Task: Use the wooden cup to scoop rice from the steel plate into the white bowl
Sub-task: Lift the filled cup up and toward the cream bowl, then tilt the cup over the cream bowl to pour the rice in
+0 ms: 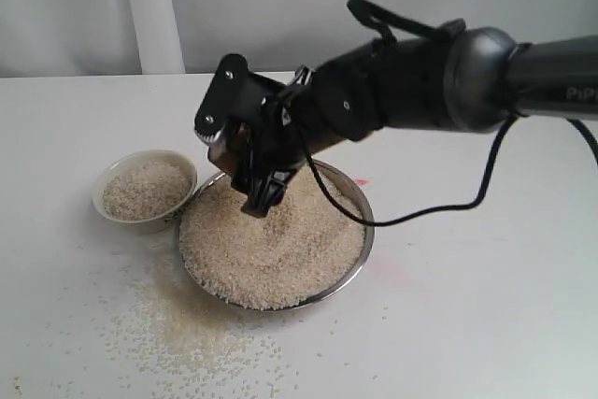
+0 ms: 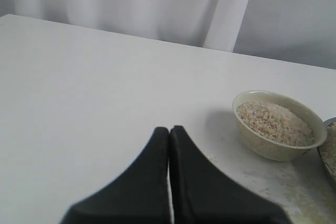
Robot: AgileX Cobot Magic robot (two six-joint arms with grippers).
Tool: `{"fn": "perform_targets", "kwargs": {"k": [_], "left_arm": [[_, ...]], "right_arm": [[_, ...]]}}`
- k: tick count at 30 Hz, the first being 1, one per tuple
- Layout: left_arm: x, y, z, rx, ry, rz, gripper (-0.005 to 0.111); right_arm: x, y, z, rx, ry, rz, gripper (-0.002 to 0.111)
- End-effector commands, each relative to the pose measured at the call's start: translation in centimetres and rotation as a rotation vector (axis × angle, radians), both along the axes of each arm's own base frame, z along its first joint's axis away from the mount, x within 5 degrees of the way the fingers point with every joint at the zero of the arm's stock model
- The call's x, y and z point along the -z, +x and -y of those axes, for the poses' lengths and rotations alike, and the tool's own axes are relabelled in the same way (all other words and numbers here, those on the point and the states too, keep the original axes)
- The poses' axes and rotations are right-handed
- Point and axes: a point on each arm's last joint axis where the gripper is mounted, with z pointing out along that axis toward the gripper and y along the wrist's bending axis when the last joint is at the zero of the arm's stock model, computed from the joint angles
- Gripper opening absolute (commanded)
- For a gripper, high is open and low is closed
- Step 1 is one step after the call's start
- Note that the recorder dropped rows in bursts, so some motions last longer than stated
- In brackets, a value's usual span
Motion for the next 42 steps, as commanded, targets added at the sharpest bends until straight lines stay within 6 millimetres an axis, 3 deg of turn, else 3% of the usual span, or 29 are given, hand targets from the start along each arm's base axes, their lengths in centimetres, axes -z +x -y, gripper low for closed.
{"fn": "perform_targets", "kwargs": {"k": [1,8,13,17,22,34,42], "left_arm": [[0.0,0.0,0.0,0.005,0.001,0.002,0.000],[0.0,0.0,0.0,0.005,0.001,0.002,0.000],[0.0,0.0,0.0,0.005,0.001,0.002,0.000],[0.0,0.0,0.0,0.005,0.001,0.002,0.000],[0.0,0.0,0.0,0.005,0.001,0.002,0.000],[0.0,0.0,0.0,0.005,0.001,0.002,0.000],[0.0,0.0,0.0,0.005,0.001,0.002,0.000]], "right_arm": [[-3.7,1.2,-1.8,-0.080,-0.108,0.104,0.000],[-6.0,2.2,-6.6,-0.161,-0.199,0.232,0.000],[-4.6,2.7,-10.1,-0.236,-0.282,0.307,0.000],[-3.2,2.5,-11.7,-0.308,-0.390,0.385,0.000],[-1.4,2.4,-12.4,-0.348,-0.470,0.426,0.000],[-0.9,2.5,-14.0,-0.473,-0.647,0.710,0.000],[-0.1,2.2,-14.4,-0.489,-0.663,0.711,0.000]]}}
